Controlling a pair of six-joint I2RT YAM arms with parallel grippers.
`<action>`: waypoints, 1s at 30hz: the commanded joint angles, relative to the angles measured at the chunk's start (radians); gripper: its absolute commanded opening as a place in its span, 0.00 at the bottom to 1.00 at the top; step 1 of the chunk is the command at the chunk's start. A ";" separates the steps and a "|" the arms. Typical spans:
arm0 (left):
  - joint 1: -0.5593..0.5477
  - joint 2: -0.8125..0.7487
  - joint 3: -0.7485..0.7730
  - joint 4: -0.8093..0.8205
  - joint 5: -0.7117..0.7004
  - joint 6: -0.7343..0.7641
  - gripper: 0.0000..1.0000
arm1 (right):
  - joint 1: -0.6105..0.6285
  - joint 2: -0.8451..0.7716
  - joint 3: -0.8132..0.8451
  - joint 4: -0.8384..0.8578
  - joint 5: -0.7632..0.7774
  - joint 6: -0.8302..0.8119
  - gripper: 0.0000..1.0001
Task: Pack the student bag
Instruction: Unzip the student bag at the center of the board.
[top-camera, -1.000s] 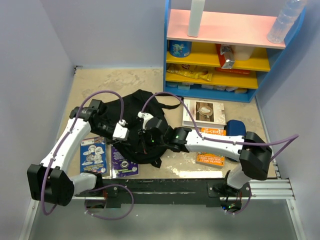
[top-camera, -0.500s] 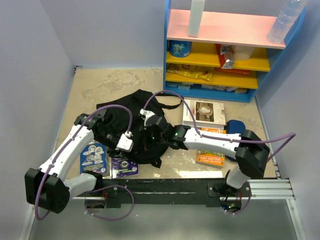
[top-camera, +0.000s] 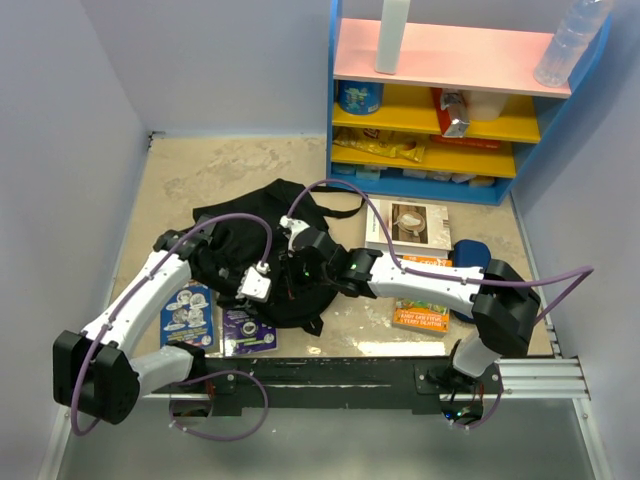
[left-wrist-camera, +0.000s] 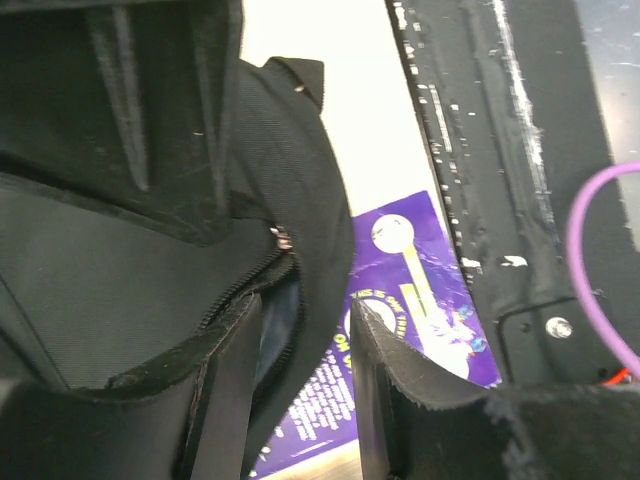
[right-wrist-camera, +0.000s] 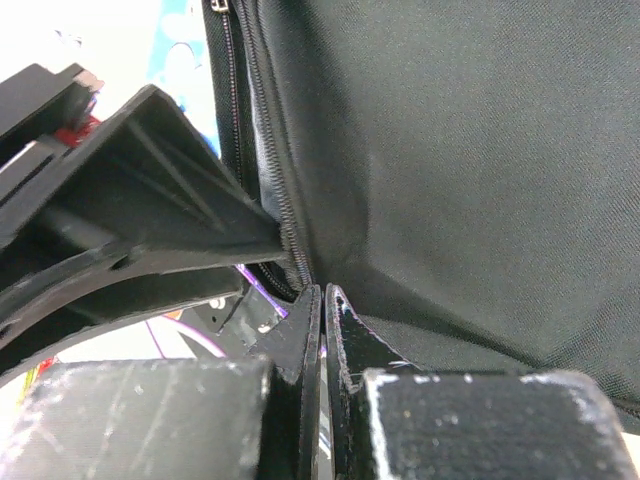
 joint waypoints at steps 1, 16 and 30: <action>-0.016 0.019 -0.005 0.127 0.019 -0.083 0.45 | -0.001 -0.047 0.035 0.030 -0.016 0.007 0.00; -0.086 0.007 0.099 -0.118 -0.026 -0.014 0.00 | -0.036 -0.026 0.018 0.008 0.031 -0.013 0.00; -0.089 -0.088 0.116 -0.119 -0.119 -0.083 0.00 | -0.160 0.013 0.009 -0.119 0.187 -0.140 0.00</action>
